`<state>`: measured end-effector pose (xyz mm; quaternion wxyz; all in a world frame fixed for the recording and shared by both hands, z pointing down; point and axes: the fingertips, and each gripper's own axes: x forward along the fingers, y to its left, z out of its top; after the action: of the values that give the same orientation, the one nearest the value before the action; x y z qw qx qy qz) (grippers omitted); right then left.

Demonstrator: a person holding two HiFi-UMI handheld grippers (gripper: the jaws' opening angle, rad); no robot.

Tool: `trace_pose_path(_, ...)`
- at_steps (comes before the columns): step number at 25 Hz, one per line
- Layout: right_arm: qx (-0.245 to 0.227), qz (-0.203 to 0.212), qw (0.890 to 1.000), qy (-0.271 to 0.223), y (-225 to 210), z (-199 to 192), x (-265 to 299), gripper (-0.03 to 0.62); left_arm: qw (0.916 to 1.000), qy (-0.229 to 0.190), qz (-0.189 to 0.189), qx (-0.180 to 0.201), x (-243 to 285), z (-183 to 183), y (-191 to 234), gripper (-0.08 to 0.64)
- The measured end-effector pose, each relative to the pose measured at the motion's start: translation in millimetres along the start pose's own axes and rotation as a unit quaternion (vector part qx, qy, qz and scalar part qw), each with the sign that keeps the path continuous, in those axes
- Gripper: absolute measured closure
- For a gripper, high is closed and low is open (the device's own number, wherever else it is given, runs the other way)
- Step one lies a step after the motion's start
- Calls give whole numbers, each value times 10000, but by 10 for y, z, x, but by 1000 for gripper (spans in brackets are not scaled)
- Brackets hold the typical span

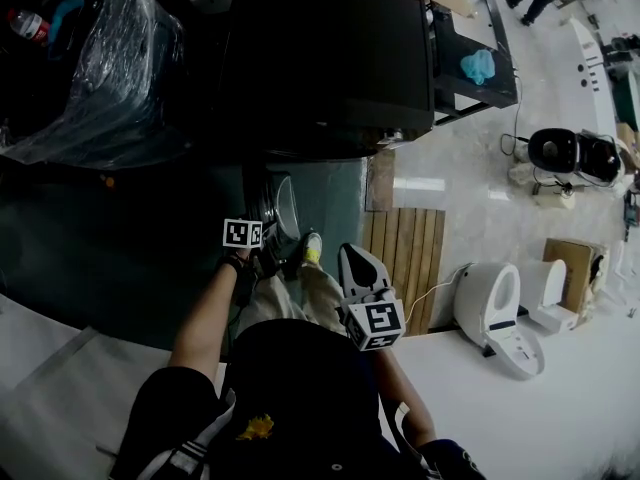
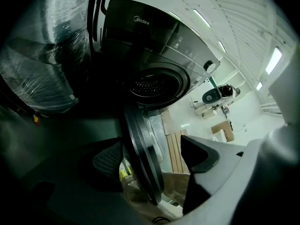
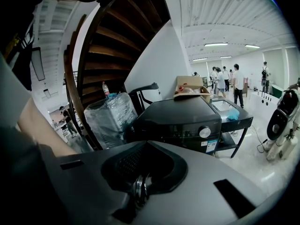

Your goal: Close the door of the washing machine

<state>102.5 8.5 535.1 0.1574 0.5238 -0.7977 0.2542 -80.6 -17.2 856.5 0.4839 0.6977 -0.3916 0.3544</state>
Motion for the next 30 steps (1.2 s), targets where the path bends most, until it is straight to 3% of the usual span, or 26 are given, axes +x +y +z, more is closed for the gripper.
trace_pose_path(16,43,-16,9999,124,-336,-70,-13,565,9966,-189,-512,-620,288,309,-552,166)
trace_pose_path(30,215,-89,9993,299,-693,-250,8,565,9877,-437,-949,-1161,587,803,-919,167)
